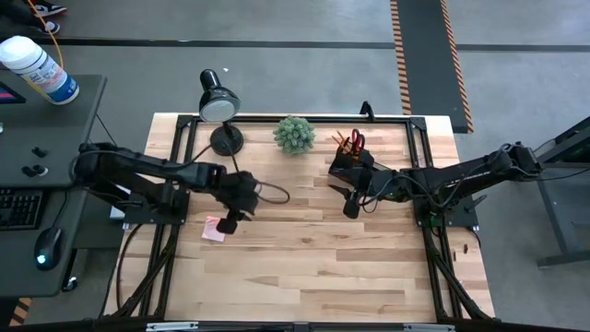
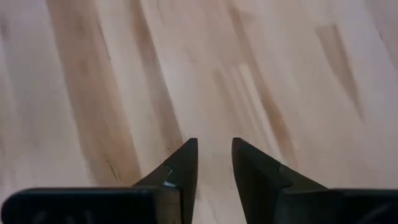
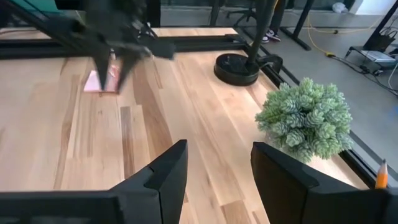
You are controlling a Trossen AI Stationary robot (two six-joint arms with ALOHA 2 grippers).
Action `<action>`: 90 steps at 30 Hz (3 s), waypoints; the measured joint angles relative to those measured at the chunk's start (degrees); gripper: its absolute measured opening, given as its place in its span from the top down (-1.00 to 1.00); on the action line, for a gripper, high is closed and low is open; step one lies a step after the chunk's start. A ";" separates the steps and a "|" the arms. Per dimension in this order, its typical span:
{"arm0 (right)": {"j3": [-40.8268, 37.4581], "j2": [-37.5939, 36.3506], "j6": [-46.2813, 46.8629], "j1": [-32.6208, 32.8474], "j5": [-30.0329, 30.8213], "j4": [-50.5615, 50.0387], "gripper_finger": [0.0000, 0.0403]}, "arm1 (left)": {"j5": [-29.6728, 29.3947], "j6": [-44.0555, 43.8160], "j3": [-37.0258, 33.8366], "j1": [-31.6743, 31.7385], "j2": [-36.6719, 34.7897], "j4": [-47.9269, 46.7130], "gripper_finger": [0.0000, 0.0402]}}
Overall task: Pick and place office supplies into organizer
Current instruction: Put the pink sticky notes into the black desk organizer
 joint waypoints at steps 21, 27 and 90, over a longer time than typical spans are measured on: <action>-0.24 0.02 1.51 3.04 -3.87 -0.48 0.19 | -9.81 -11.91 10.04 -6.65 0.79 -31.70 0.46; -0.24 0.05 2.06 4.20 -1.39 -0.33 0.20 | -10.58 -15.70 9.06 -6.65 1.55 -32.42 0.24; -0.17 -0.09 3.16 22.41 19.29 -1.38 0.24 | -15.82 -4.58 20.82 -6.65 21.08 -9.61 0.99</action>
